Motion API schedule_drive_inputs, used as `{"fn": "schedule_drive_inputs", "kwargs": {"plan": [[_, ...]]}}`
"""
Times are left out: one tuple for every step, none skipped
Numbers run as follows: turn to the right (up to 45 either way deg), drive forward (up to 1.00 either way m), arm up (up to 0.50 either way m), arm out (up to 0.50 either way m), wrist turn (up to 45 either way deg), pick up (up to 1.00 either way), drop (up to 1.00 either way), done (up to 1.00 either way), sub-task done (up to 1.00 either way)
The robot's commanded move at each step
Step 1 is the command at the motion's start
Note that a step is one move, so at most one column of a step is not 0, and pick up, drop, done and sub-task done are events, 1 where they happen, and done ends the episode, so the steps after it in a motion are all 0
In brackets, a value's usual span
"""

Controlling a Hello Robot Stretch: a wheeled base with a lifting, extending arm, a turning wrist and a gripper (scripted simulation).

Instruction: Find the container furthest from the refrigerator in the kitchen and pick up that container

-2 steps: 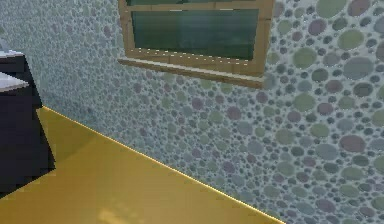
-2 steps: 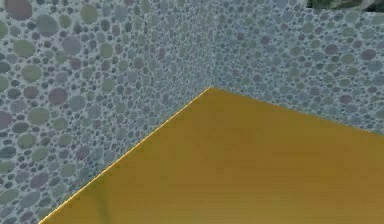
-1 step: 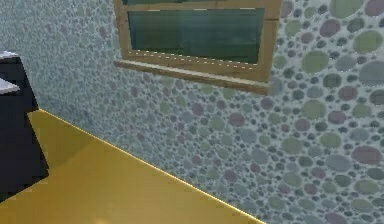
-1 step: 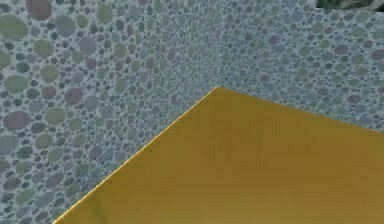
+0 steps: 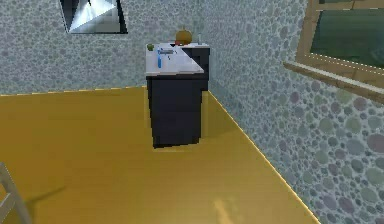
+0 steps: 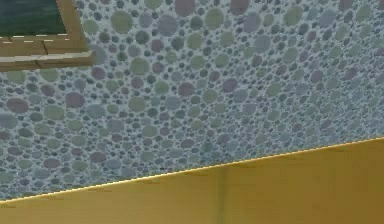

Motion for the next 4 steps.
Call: {"fn": "schedule_drive_inputs", "kwargs": {"plan": [[-9.0, 0.0, 0.0, 0.0, 0.0, 0.0, 0.0, 0.0, 0.0], [0.0, 1.0, 0.0, 0.0, 0.0, 0.0, 0.0, 0.0, 0.0], [-39.0, 0.0, 0.0, 0.0, 0.0, 0.0, 0.0, 0.0, 0.0], [0.0, 1.0, 0.0, 0.0, 0.0, 0.0, 0.0, 0.0, 0.0]]}}
